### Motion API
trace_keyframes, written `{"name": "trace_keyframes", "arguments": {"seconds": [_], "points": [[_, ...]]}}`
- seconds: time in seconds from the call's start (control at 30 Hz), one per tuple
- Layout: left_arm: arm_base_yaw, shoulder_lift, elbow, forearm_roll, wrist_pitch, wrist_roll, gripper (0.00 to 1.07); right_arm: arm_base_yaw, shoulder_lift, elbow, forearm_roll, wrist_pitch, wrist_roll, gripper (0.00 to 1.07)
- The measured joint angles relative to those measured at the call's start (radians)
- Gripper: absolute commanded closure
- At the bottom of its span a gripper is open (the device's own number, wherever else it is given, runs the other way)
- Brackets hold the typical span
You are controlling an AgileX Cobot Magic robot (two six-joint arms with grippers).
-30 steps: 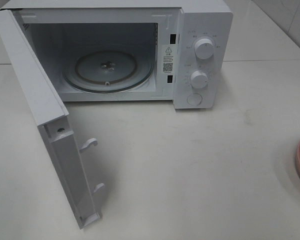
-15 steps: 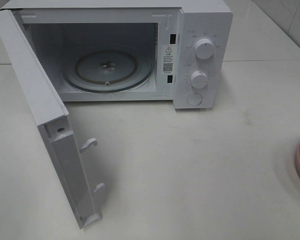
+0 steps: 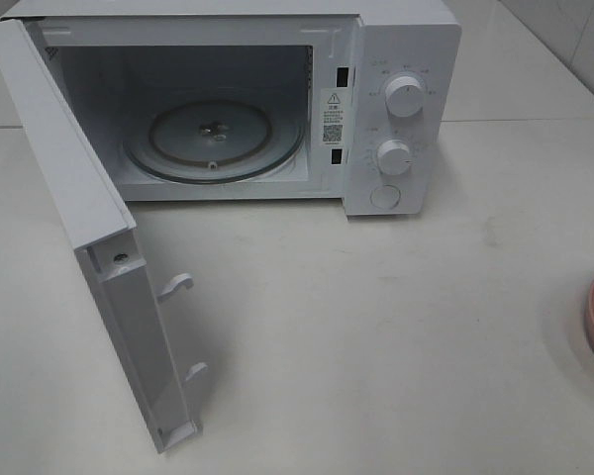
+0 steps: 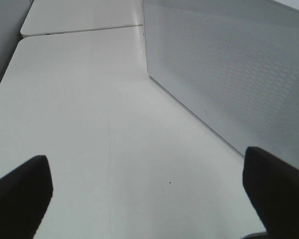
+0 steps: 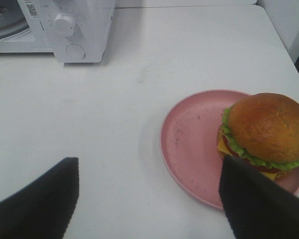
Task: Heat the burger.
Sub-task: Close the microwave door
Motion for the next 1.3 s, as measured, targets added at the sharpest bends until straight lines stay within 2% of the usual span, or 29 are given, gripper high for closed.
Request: {"name": "trace_keyframes", "arguments": {"seconds": [1.3], "points": [[0.000,0.000,0.000,0.000,0.000,0.000,0.09,0.000,0.000,0.000,0.000,0.000,-0.001,0.32]]}}
